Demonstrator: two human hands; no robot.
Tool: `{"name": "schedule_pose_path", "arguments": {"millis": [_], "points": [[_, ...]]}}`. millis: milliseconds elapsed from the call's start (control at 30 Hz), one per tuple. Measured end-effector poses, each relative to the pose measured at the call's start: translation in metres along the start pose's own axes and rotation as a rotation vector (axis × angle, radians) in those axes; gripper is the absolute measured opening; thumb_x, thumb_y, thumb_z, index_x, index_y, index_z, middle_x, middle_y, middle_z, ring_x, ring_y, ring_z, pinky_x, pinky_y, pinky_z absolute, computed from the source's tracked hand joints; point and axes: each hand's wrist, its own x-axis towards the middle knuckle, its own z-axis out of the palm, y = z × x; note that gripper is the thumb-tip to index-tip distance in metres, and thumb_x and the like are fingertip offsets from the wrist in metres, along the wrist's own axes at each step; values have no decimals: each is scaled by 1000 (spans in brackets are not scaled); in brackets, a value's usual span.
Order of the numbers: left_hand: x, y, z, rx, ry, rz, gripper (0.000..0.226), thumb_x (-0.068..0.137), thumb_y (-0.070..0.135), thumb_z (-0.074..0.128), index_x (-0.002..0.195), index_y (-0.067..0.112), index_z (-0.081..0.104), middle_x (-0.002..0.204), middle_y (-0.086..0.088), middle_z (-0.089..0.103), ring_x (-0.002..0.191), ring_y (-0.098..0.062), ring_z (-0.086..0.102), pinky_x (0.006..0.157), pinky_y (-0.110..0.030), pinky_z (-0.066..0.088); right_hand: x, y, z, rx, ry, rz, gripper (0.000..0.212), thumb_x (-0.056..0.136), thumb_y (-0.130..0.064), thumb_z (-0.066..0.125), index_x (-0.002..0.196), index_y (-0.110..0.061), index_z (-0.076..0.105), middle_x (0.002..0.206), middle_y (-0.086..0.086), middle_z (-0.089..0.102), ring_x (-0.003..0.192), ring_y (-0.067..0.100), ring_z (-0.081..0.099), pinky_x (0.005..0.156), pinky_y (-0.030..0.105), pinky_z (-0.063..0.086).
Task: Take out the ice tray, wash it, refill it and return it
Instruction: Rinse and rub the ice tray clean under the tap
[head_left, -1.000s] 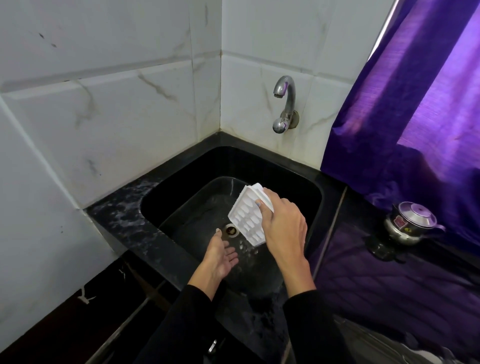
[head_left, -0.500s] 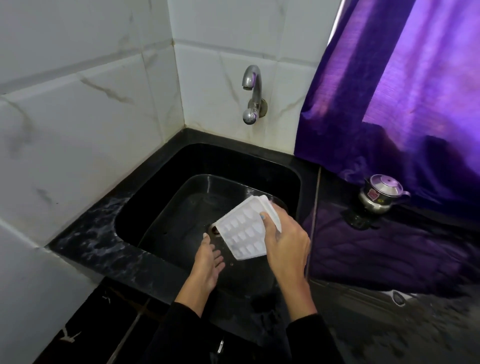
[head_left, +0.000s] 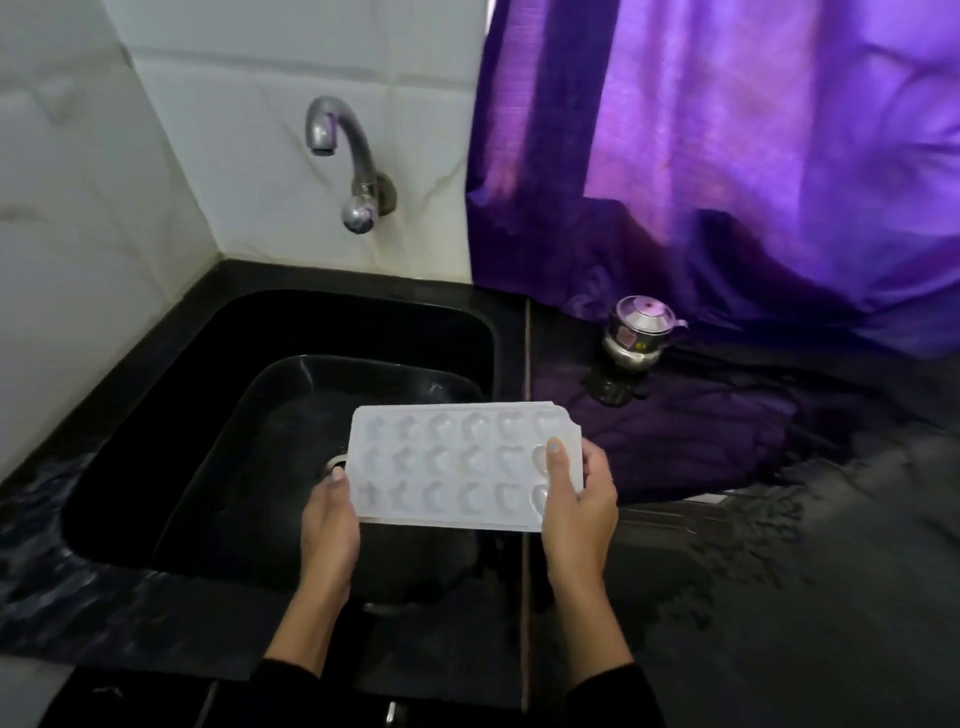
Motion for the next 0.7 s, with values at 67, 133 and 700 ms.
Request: {"name": "schedule_pose_path", "arguments": {"millis": [67, 133, 700], "points": [[-1, 15, -3, -1, -56, 110, 35, 98, 39, 43, 112, 16, 65, 114, -6, 65, 105, -24, 62, 98, -46, 47, 14, 1, -4, 4, 6, 64, 14, 95, -34, 57, 107, -27, 56, 89, -10, 63, 82, 6, 61, 66, 21, 44], [-3, 22, -1, 10, -131, 227, 29, 98, 33, 47, 100, 16, 70, 104, -7, 70, 97, -22, 66, 91, -43, 52, 20, 7, -11, 3, 2, 105, 13, 96, -32, 54, 106, -24, 50, 84, -5, 58, 78, 11, 57, 68, 30, 43], [-43, 33, 136, 206, -213, 234, 14, 82, 20, 73, 95, 13, 73, 94, -3, 73, 86, -20, 70, 80, -43, 58, 151, 52, -140, -409, 34, 186, 12, 87, -26, 68, 93, -16, 66, 96, 2, 70, 88, 21, 60, 80, 33, 47]]}}
